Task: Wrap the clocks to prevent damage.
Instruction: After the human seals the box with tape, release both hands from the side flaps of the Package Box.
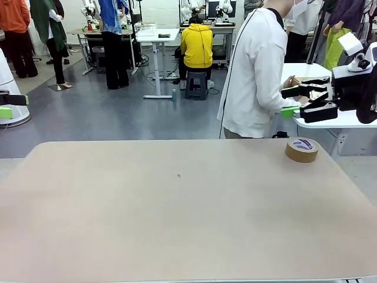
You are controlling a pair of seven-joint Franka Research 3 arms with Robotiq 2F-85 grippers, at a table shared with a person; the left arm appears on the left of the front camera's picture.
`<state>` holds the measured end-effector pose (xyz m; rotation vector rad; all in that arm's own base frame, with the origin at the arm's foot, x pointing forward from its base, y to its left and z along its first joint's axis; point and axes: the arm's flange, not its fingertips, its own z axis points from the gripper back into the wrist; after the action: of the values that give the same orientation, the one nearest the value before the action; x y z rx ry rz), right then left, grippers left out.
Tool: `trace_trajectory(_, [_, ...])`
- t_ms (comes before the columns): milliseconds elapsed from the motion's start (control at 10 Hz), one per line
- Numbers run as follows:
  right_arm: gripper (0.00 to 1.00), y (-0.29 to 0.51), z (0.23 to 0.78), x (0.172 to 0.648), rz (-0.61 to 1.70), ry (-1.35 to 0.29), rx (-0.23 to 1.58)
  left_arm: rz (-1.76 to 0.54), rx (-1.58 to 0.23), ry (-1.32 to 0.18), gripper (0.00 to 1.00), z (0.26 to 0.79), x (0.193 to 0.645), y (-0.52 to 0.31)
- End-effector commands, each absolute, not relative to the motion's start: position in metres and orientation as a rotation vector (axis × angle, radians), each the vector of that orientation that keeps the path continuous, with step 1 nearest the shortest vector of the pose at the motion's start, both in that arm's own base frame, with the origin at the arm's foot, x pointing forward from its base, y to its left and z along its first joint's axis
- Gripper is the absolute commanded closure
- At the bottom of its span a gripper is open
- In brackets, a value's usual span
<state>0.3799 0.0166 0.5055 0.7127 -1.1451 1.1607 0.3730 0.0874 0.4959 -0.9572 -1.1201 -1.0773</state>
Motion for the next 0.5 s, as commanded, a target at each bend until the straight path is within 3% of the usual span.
trace_trajectory(0, [0.00, 0.0184, 0.5057, 0.3808, 1.157, -1.157, 0.720, -1.077, -0.946, -1.133, 0.00, 0.4967, 0.3706, 0.0871])
trace_trajectory(400, [0.00, 0.0184, 0.5057, 0.3808, 1.157, -1.157, 0.720, -1.077, -0.946, -1.133, 0.00, 0.4967, 0.3706, 0.0871])
